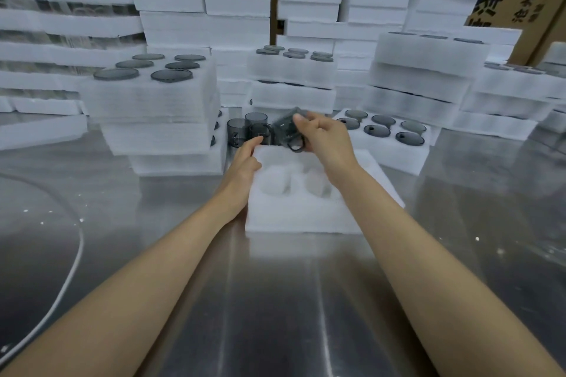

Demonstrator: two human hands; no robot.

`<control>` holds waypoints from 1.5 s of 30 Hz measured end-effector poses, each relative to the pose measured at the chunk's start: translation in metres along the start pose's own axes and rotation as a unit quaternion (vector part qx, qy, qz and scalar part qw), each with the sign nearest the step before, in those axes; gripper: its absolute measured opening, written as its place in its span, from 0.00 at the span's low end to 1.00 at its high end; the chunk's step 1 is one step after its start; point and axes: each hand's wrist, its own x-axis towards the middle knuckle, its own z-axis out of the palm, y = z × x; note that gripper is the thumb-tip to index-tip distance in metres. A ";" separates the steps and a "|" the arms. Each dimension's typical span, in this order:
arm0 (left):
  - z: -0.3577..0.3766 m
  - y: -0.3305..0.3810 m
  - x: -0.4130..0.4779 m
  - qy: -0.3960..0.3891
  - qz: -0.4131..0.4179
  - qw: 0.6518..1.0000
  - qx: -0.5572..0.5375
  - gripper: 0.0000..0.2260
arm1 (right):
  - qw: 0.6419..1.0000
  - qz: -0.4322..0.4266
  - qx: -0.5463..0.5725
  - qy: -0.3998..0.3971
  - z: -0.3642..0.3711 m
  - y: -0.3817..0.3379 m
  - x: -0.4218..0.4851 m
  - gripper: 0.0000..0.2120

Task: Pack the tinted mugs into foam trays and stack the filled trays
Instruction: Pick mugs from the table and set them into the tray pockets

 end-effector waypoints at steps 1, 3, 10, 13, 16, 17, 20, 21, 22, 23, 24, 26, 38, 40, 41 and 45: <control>0.000 0.001 0.000 0.002 0.001 1.000 0.000 0.26 | 0.998 -0.018 -0.060 0.005 0.002 0.000 -0.001 0.23; 0.000 0.003 -0.002 0.005 0.010 1.000 -0.001 0.27 | 0.988 -0.061 -0.139 -0.005 0.009 0.000 -0.005 0.23; 0.003 0.013 -0.010 0.011 0.019 1.000 -0.017 0.17 | 0.974 -0.135 -0.164 -0.073 0.014 -0.004 -0.013 0.14; 0.002 0.010 -0.007 0.019 0.031 0.999 -0.024 0.16 | 0.974 -0.161 -0.149 -0.057 0.011 -0.003 -0.012 0.06; 0.002 0.009 -0.005 0.026 0.033 0.999 -0.017 0.22 | 0.951 -0.230 -0.196 -0.058 0.012 -0.001 -0.013 0.05; 0.002 0.009 -0.005 0.030 0.032 0.999 -0.014 0.23 | 0.944 -0.244 -0.211 -0.067 0.012 0.000 -0.012 0.05; 0.001 0.009 -0.005 0.035 0.038 0.999 -0.010 0.24 | 0.926 -0.267 -0.254 -0.081 0.011 0.001 -0.009 0.05; 0.001 0.009 -0.005 0.037 0.037 0.999 -0.007 0.24 | 0.916 -0.278 -0.276 -0.081 0.011 0.001 -0.008 0.04; 0.001 0.009 -0.006 0.039 0.033 0.999 -0.007 0.23 | 0.906 -0.289 -0.297 -0.084 0.012 0.001 -0.008 0.05; 0.001 0.008 -0.006 0.041 0.029 0.999 -0.012 0.22 | 0.897 -0.297 -0.313 -0.092 0.013 0.001 -0.009 0.05; 0.001 0.008 -0.005 0.041 0.026 0.999 -0.017 0.21 | 0.891 -0.301 -0.323 -0.103 0.014 0.001 -0.009 0.05; 0.002 0.009 -0.005 0.039 0.018 0.999 -0.019 0.19 | 0.887 -0.294 -0.332 -0.127 0.015 0.000 -0.010 0.04; 0.001 0.007 -0.006 0.001 0.056 0.998 0.024 0.14 | 0.918 -0.083 -0.332 -0.200 0.007 -0.003 -0.008 0.12; 0.002 0.007 -0.005 -0.004 0.039 0.999 0.020 0.15 | 0.925 -0.052 -0.320 -0.199 0.009 -0.004 -0.007 0.14; 0.003 0.007 -0.004 -0.001 0.034 0.999 0.012 0.14 | 0.926 -0.046 -0.319 -0.195 0.010 -0.003 -0.007 0.15; 0.004 0.009 -0.003 0.022 0.017 1.000 -0.007 0.11 | 0.931 -0.104 -0.310 -0.164 0.012 0.002 -0.012 0.09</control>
